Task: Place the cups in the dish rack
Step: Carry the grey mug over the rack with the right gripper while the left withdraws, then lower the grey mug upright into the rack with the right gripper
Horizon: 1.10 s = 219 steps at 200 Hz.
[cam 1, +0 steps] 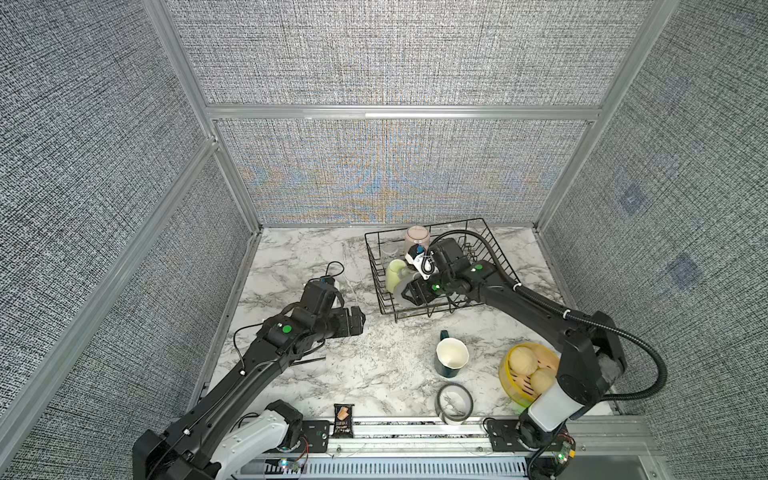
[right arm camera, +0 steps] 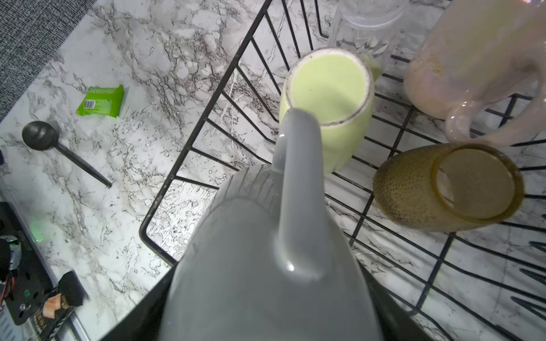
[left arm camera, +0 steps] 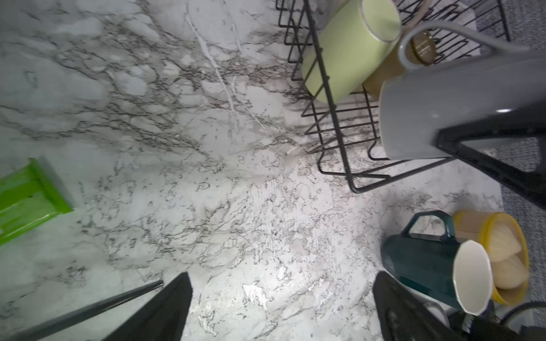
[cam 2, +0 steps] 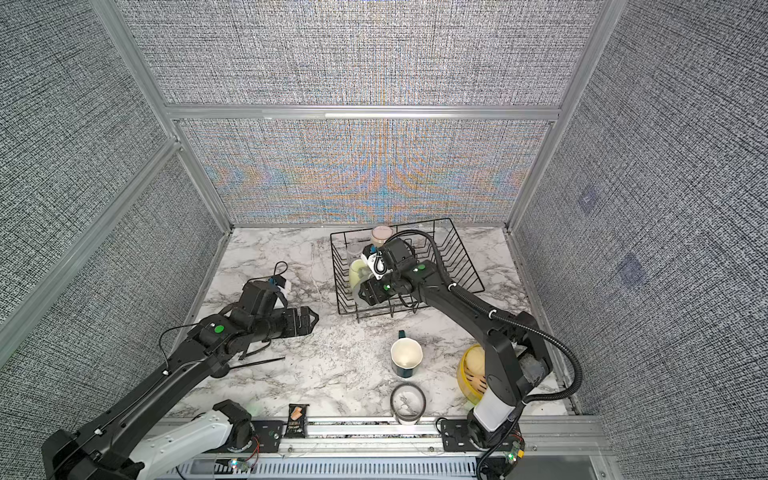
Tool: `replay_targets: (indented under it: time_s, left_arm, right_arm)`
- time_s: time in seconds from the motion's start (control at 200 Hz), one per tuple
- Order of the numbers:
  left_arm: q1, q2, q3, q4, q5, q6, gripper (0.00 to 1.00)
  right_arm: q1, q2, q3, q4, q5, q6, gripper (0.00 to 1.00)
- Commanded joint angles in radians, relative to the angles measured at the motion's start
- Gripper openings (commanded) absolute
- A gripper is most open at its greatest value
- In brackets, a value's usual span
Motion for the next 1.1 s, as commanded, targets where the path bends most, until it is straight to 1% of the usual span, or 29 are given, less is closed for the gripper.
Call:
replay_targets:
  time_s: [0.0,0.12,0.325,0.435,0.745,1.02,1.091]
  left_arm:
    - [0.007,-0.006,-0.006,-0.030,-0.052,-0.005,0.96]
    - [0.013,-0.007,-0.010,-0.029,-0.053,-0.005,0.96]
    - [0.018,-0.013,-0.018,-0.025,-0.048,-0.008,0.97]
    - [0.021,-0.017,-0.024,-0.026,-0.050,-0.007,0.97]
    - [0.036,-0.015,-0.048,-0.007,-0.045,-0.012,0.97]
    - [0.050,-0.003,-0.062,0.009,-0.024,-0.012,0.97]
    - [0.052,-0.004,-0.064,0.012,-0.021,-0.014,0.97]
  right_arm:
    - [0.012,-0.002,0.014,-0.016,0.032,-0.047,0.63]
    - [0.016,0.004,0.034,-0.045,0.030,-0.105,0.63]
    - [0.024,0.042,0.077,-0.095,-0.013,-0.245,0.63]
    - [0.035,0.072,0.116,-0.149,-0.003,-0.305,0.63]
    - [0.072,0.175,0.203,-0.249,0.118,-0.392,0.63]
    - [0.087,0.254,0.253,-0.301,0.210,-0.415,0.64]
    - [0.097,0.272,0.266,-0.314,0.236,-0.424,0.66]
